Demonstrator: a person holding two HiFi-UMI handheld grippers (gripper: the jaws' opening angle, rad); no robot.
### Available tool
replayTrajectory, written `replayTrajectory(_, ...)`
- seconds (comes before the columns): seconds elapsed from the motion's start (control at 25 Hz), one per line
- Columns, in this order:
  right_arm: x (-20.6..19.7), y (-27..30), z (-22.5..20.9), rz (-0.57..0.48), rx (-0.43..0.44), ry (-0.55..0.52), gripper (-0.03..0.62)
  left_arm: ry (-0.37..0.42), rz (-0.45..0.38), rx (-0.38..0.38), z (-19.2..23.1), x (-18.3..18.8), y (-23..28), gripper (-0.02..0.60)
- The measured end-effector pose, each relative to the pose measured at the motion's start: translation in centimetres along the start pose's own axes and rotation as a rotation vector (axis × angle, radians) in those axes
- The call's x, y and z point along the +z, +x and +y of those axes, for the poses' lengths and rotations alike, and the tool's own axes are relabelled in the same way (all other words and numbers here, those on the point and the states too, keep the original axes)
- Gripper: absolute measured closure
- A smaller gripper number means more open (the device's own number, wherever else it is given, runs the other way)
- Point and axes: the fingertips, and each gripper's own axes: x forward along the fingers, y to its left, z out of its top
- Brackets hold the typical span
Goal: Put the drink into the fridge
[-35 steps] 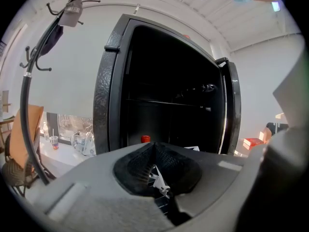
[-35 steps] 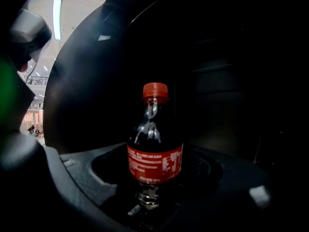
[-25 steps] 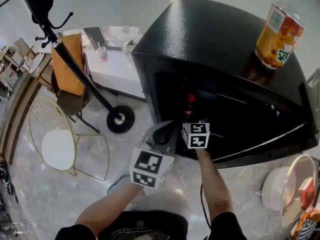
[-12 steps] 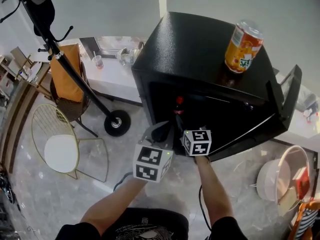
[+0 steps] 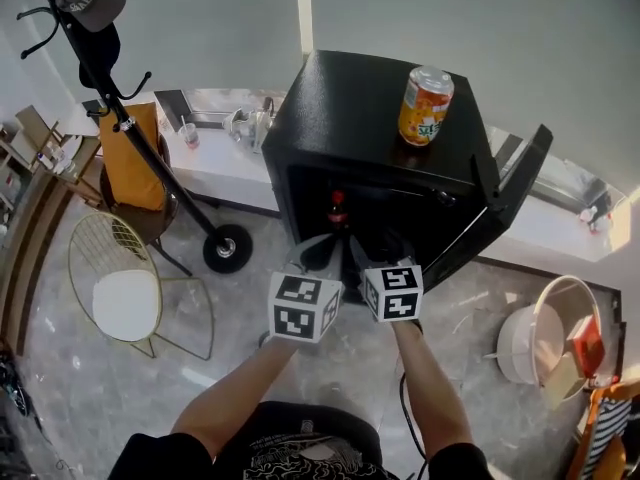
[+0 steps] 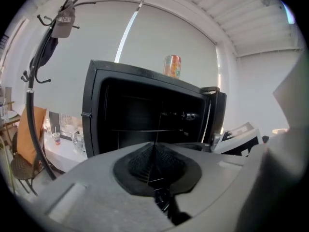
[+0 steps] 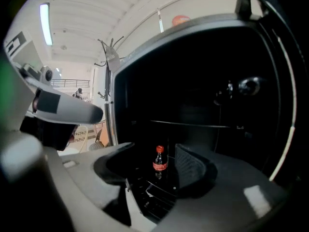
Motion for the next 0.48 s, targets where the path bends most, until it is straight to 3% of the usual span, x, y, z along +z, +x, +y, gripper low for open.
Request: replayTrajectory(0.48,8.4,-9.5,2.5,-0.062,-0.055,0.038,0.401,0.067,0.017,-0.075,-3.6,4.8,-4.2,0.577)
